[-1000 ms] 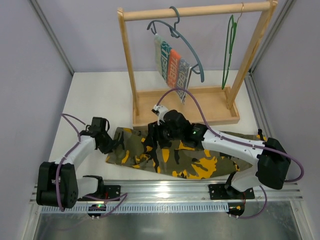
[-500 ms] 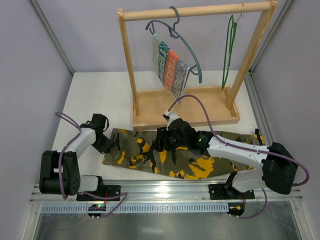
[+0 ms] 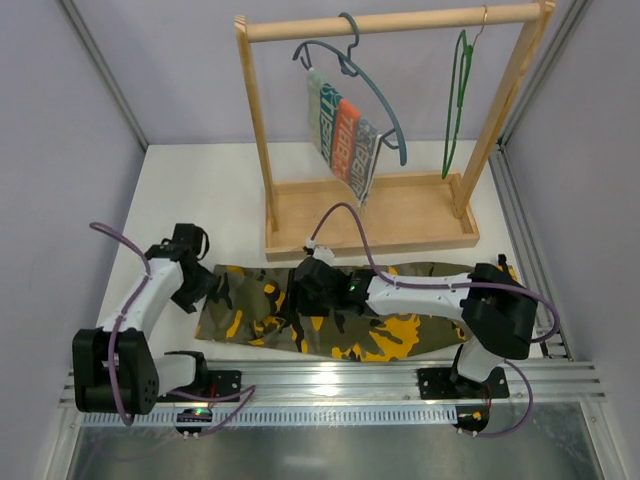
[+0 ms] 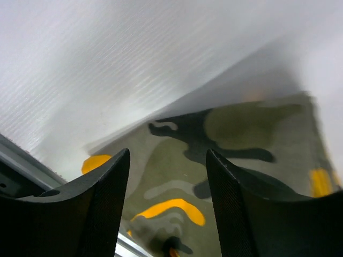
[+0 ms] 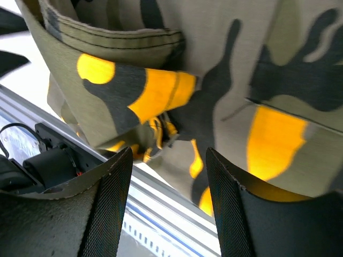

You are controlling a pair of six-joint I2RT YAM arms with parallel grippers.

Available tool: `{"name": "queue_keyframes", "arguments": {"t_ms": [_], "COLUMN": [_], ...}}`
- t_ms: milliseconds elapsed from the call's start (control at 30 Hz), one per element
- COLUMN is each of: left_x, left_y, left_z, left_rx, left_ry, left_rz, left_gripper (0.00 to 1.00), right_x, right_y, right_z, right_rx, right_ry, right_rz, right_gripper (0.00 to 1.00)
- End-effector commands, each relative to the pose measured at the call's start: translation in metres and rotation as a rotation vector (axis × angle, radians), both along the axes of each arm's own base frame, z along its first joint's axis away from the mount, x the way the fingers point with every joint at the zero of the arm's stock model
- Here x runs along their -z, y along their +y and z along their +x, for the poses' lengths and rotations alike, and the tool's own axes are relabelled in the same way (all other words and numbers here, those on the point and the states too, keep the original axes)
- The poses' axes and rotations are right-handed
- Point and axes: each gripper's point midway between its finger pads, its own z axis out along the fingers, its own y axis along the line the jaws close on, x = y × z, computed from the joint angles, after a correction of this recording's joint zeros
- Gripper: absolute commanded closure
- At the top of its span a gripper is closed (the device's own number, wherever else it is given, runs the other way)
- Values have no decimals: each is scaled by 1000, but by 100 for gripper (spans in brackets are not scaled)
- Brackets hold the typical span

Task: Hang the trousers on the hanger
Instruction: Fold the trousers

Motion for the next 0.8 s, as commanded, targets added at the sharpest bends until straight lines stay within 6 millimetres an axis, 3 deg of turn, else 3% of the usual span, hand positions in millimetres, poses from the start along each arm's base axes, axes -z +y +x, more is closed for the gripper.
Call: {"name": "queue_keyframes", "arguments": {"t_ms": [0, 133, 200, 300, 433, 500, 533, 567, 633, 700, 767], "left_x": [-44, -85, -96, -104, -100, -102, -101, -101, -97, -87, -81], "left_y": [7, 3, 0, -4, -10, -13, -13, -14, -13, -13, -14], "left_z": [23, 53, 59, 68, 75, 79, 80, 82, 85, 83, 86], "left_rx": [44, 95, 103, 130, 162, 175, 182, 188, 194, 195, 189], "left_ry": [-144, -350, -401, -435, -407, -409, -408, -410, -417, -398, -391], "left_rz": [37, 27, 19, 2, -24, -37, -37, -40, -33, -31, -43], "left_gripper": [39, 36, 35, 34, 34, 35, 35, 35, 35, 34, 34], "right_x": [-13, 8, 15, 25, 32, 33, 34, 34, 27, 20, 9], "right_y": [23, 34, 36, 38, 38, 36, 34, 33, 34, 34, 32], "right_z": [6, 3, 1, 0, 0, 0, 1, 0, -3, -6, -9], "right_rx": [56, 53, 43, 46, 55, 64, 69, 67, 52, 43, 46], "right_ry": [-18, 2, 13, 20, 26, 17, 13, 7, -8, -24, -47], "right_rz": [31, -11, -23, -47, -58, -67, -72, -73, -55, -27, -12], "right_gripper": [40, 41, 42, 44, 46, 54, 61, 76, 88, 96, 96]}}
